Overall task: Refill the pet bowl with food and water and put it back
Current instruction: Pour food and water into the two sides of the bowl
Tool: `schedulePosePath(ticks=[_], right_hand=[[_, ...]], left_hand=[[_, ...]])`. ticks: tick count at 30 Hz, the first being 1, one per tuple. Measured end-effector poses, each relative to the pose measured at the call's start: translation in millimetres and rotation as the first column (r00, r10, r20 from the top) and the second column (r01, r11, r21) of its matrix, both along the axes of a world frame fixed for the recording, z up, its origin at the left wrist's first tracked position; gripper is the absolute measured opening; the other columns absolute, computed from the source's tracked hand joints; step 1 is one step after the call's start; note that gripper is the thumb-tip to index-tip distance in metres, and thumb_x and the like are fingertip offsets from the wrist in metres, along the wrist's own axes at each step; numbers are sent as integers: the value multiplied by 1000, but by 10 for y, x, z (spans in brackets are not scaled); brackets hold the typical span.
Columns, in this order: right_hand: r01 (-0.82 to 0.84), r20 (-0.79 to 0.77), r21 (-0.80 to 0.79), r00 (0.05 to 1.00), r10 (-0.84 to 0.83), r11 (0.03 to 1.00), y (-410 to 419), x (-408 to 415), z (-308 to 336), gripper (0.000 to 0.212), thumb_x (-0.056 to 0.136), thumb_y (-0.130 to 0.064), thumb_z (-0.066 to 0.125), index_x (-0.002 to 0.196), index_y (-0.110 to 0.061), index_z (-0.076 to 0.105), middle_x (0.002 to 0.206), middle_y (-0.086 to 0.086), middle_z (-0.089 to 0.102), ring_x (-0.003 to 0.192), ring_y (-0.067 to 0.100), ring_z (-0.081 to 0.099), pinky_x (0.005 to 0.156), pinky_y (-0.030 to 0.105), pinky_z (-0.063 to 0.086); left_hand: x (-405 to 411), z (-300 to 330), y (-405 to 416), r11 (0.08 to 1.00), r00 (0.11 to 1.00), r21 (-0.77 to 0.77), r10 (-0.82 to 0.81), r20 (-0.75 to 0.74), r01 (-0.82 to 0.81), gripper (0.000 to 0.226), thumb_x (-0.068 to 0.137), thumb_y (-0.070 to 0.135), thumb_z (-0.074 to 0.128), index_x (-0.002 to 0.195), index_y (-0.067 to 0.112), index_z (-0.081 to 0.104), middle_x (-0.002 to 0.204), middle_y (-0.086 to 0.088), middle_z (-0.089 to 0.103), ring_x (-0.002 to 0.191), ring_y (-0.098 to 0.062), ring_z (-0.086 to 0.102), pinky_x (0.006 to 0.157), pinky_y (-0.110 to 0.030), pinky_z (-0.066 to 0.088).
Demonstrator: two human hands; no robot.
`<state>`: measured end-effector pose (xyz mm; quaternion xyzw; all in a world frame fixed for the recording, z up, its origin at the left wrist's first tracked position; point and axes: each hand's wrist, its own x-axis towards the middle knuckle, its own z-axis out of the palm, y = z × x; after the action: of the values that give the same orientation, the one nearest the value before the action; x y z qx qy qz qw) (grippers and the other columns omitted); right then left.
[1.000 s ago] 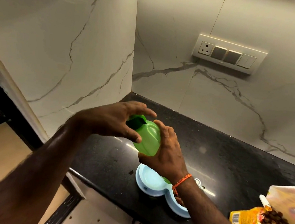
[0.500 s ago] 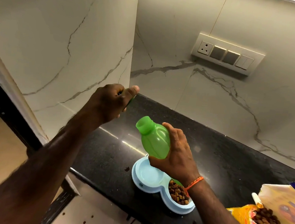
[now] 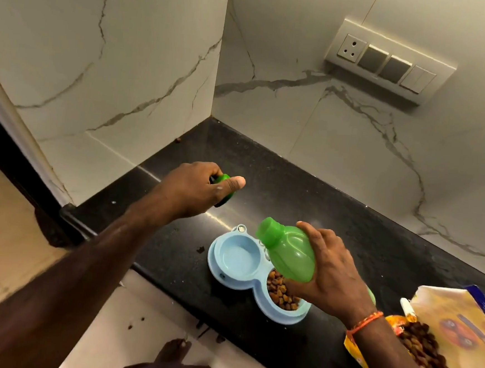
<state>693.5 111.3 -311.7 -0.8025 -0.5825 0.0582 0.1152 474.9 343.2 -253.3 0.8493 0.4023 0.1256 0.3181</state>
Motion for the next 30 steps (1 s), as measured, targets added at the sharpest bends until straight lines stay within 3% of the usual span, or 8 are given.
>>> schedulePosePath(ticks=[5, 14, 30], right_hand=[[12, 78, -86, 997, -5, 996, -109, 94, -17, 112, 60, -67, 77, 155, -40, 24, 130, -3, 43, 113, 20, 46, 93, 40, 43], [21, 177, -240, 984, 22, 970, -132, 203, -27, 114, 57, -78, 57, 156, -43, 14, 130, -3, 39, 112, 19, 42, 92, 37, 41], [-5, 238, -313, 968, 83, 950, -60, 162, 9, 117, 59, -67, 74, 156, -42, 13, 133, 1, 41, 114, 22, 42, 94, 38, 40]], left_hand=[[84, -95, -53, 1000, 998, -14, -8, -55, 7, 62, 83, 78, 46, 92, 19, 61, 82, -4, 67, 75, -19, 66, 77, -45, 58], [220, -225, -107, 997, 992, -66, -34, -118, 26, 60, 82, 79, 46, 99, 23, 59, 88, 0, 65, 81, -16, 64, 80, -42, 57], [248, -241, -80, 996, 992, -89, -19, -122, 8, 61, 83, 76, 49, 105, 20, 59, 93, -1, 65, 82, -16, 65, 79, -40, 57]])
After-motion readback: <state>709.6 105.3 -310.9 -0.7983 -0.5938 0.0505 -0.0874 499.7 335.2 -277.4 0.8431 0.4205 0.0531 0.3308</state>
